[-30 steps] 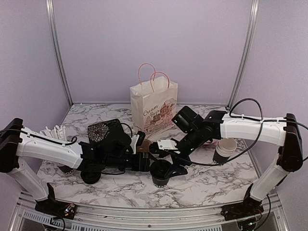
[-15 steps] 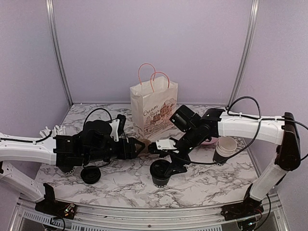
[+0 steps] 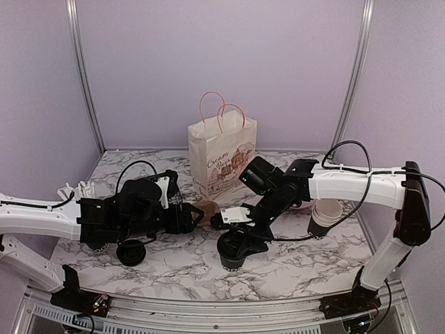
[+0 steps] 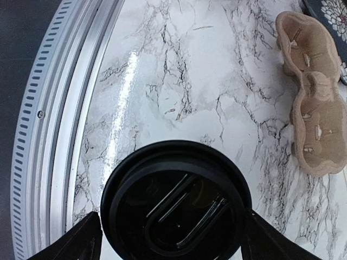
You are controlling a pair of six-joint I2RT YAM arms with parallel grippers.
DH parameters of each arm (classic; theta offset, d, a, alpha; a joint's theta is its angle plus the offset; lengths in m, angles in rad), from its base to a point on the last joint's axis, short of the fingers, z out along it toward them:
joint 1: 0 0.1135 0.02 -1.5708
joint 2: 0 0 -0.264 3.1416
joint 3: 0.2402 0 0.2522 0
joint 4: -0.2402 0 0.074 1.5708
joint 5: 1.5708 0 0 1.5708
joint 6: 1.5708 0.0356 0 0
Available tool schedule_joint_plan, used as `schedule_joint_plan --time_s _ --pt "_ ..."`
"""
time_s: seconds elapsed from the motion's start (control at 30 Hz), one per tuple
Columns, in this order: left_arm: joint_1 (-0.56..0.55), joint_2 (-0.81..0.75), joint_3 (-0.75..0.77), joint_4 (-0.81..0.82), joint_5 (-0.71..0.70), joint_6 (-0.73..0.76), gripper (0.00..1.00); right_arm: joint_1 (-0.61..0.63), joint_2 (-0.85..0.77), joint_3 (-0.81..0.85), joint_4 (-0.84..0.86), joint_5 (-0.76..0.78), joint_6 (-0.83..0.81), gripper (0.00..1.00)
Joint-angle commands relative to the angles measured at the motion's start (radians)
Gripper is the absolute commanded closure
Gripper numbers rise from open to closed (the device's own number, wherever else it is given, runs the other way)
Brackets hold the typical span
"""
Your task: Pack the takeout coffee
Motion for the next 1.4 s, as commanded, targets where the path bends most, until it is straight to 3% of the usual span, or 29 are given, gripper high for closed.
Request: schedule_joint_plan --time_s 0.0,0.37,0.5,0.77,0.93,1.17,1.37 --pt "0.006 -0.007 -0.013 -0.015 -0.016 0.005 0.26 0.021 0.034 0.045 -0.016 0.046 -0.003 0.15" --pt "0.008 -0.018 -0.027 -0.02 -0.013 0.003 0.26 0.025 0.037 0.092 -0.051 0.046 0.002 0.3" --pt "0.012 -0.027 -0.027 -0.024 -0.02 0.009 0.26 0.007 0.009 0.094 -0.058 0.055 0.007 0.3" --pt "0.018 -0.025 -0.019 -0.025 -0.014 0.022 0.26 -0.251 -0.014 0.165 -0.066 -0.015 0.025 0.31" --pt "0.02 -0.02 -0.011 -0.025 -0.009 0.027 0.26 -0.386 0.013 0.262 -0.036 0.017 0.068 0.31" --pt "0.021 -0.015 -0.008 -0.025 0.003 0.022 0.26 -0.437 0.102 0.352 0.041 0.192 0.128 0.3" --pt "0.021 -0.024 -0.019 -0.025 0.004 0.017 0.26 -0.466 0.191 0.42 0.09 0.25 0.182 0.3"
